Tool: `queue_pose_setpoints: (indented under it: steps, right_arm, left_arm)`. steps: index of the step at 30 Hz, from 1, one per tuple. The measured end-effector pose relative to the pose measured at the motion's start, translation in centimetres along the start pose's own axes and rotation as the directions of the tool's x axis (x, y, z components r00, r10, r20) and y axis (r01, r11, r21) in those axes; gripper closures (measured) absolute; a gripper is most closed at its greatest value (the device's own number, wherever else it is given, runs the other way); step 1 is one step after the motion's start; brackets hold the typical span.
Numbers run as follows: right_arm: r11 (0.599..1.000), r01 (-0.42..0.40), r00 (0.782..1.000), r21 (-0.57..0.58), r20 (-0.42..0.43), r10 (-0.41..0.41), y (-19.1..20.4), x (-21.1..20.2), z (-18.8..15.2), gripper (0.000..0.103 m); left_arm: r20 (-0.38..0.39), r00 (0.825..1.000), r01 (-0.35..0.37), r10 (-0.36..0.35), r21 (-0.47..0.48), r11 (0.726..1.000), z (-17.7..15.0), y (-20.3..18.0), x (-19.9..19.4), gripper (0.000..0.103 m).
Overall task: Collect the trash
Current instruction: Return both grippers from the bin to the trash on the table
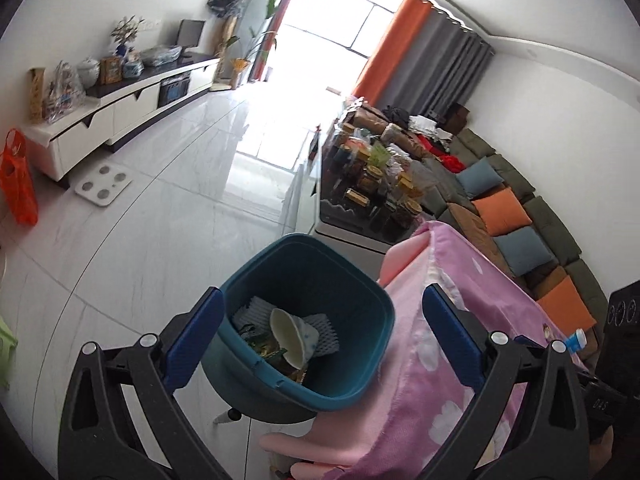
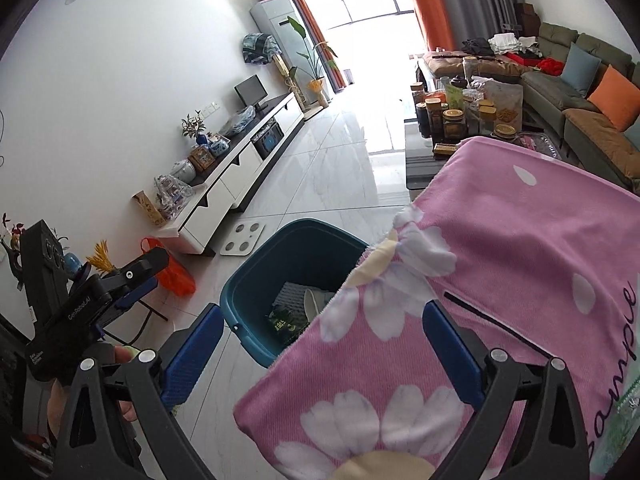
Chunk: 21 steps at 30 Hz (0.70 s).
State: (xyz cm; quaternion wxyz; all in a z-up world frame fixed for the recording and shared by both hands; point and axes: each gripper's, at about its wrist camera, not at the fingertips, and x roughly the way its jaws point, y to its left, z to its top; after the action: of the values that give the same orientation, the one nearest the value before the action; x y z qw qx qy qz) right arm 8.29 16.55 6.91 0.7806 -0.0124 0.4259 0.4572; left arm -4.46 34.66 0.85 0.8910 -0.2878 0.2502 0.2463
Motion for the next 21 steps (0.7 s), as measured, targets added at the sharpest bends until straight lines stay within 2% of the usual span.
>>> queue_pose_setpoints:
  steps: [2, 6, 11, 16, 19, 21]
  right_arm:
    - [1.0, 0.013, 1.0, -0.001, 0.02, -0.013, -0.3, -1.4, -0.7, 0.007]
    - [0.998, 0.062, 0.996, 0.005, 0.061, -0.062, -1.2, -4.2, -2.1, 0.007]
    - [0.987, 0.154, 0.979, 0.055, 0.13, -0.16, -3.4, -7.8, -4.4, 0.007]
    - [0.959, 0.257, 0.943, 0.116, 0.189, -0.275, -5.7, -11.1, -6.7, 0.007]
    - [0.933, 0.329, 0.908, 0.149, 0.222, -0.356, -7.1, -12.9, -8.2, 0.007]
    - [0.915, 0.364, 0.887, 0.173, 0.235, -0.398, -8.1, -13.9, -9.3, 0.007]
  left_arm:
    - [0.036, 0.999, 0.011, -0.015, 0.091, 0.996, -0.6, -2.7, -0.9, 0.006]
    - [0.077, 0.995, 0.044, -0.064, 0.239, 0.97, -2.1, -7.7, -2.3, 0.006]
    - [0.093, 0.987, 0.097, -0.134, 0.323, 0.941, -4.0, -12.4, -3.4, 0.006]
    - [0.084, 0.977, 0.149, -0.195, 0.38, 0.913, -5.8, -15.9, -4.3, 0.006]
    - [0.091, 0.972, 0.162, -0.218, 0.416, 0.895, -7.2, -17.6, -4.8, 0.006]
    - [0.064, 0.97, 0.184, -0.234, 0.433, 0.883, -8.1, -18.5, -4.8, 0.006]
